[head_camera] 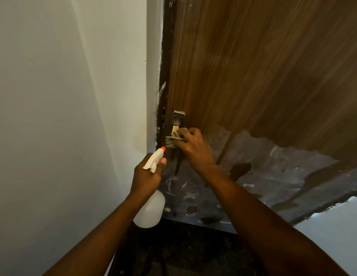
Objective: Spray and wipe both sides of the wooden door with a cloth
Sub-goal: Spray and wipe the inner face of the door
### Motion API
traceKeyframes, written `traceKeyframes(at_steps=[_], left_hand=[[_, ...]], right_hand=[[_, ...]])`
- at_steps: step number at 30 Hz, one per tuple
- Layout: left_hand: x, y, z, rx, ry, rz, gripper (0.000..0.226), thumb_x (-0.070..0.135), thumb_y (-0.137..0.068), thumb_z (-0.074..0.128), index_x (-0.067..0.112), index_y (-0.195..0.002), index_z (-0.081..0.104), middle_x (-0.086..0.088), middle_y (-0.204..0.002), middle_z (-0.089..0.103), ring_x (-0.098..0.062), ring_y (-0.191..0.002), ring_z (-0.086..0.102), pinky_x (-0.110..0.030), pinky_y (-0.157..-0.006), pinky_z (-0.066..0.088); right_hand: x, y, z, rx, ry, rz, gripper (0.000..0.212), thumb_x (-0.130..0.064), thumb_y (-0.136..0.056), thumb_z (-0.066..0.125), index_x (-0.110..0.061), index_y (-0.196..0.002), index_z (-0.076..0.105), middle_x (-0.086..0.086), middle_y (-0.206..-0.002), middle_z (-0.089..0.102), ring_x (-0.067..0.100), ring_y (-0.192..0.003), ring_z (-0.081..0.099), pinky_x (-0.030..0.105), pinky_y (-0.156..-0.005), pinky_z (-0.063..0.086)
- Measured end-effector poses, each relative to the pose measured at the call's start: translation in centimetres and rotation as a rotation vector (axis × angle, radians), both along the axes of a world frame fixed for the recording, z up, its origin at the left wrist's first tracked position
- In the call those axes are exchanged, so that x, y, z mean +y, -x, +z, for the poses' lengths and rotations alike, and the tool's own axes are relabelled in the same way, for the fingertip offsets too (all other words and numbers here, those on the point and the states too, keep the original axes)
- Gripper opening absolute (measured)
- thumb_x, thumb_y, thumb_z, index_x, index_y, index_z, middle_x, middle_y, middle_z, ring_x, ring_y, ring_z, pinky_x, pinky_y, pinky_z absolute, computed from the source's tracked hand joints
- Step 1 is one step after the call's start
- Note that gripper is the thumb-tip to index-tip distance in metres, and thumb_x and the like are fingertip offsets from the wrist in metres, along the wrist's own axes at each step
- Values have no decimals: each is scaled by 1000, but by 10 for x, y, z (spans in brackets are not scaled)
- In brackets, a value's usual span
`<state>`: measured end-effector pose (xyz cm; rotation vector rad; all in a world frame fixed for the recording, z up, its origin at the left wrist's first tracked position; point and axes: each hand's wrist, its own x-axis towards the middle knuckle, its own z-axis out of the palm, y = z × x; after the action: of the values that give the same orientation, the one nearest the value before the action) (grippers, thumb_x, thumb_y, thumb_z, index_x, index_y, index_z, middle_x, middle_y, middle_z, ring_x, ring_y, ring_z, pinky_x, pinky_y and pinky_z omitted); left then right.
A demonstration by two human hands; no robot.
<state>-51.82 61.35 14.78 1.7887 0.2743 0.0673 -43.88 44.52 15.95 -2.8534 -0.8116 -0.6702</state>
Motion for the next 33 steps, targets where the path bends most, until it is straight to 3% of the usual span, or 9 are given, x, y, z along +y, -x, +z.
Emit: traceKeyframes(at_steps=[2,6,11,16,18,22,25,30,33], left_hand=[[0,2,0,-26,25,-14,31,35,-89,57,20,-116,52,-6,-112,61,-22,-93,62,-38,-87,55],[-4,3,2,-35,52,-5,26,28,-90,57,22,-113,49,0,-107,57,-19,-92,59,-32,-82,52],[-7,1,9,-16,71,-16,38,27,-91,57,11,-125,50,-1,-110,55,-21,-97,59,-39,-88,51],[2,-2,9,-19,73,-25,30,29,-91,57,19,-118,49,-1,-111,56,-21,-96,59,-38,-88,52],[7,-1,7,-1,63,-28,33,31,-90,57,17,-119,51,-6,-113,60,-23,-96,61,-40,-89,54],[20,3,5,43,30,-67,56,46,-81,55,15,-127,51,-10,-119,62,-26,-99,63,-45,-90,55],[30,7,6,21,11,-115,54,49,-75,55,20,-121,52,-7,-117,63,-25,-99,64,-43,-88,56],[35,16,4,-14,26,-152,55,58,-75,59,22,-117,56,-5,-109,67,-24,-98,66,-47,-87,56],[26,31,3,-38,16,-99,68,72,-72,57,23,-118,58,-2,-106,68,-21,-97,67,-45,-87,56]], right_hand=[[-46,6,-17,-64,16,-12,28,-26,-94,64,-26,-122,66,-2,-128,51,-3,-105,40,8,-90,37],[-80,2,-11,-58,-55,-155,27,-8,-86,70,-18,-111,73,11,-126,56,36,-108,48,40,-90,50],[-53,-2,10,-52,-143,-250,27,-8,-84,74,-18,-109,74,9,-127,54,36,-112,47,43,-89,52],[-7,37,8,-58,-517,-333,28,-18,-92,58,-22,-118,70,10,-129,51,26,-118,39,29,-95,40],[27,40,1,-35,-481,-260,30,-25,-93,57,-21,-121,68,14,-131,53,28,-121,41,32,-94,42],[54,13,-24,100,-258,-261,45,-7,-78,80,-19,-120,68,15,-131,55,41,-122,48,50,-91,54],[13,11,-31,39,-232,-317,40,-3,-78,77,-19,-114,69,12,-127,55,36,-114,51,42,-85,53],[1,28,-35,50,-699,-584,29,-1,-86,65,-13,-111,71,7,-114,50,23,-99,51,33,-89,50],[55,16,-30,360,-1543,-703,30,-8,-92,64,-7,-122,59,8,-117,57,23,-104,60,15,-82,46]])
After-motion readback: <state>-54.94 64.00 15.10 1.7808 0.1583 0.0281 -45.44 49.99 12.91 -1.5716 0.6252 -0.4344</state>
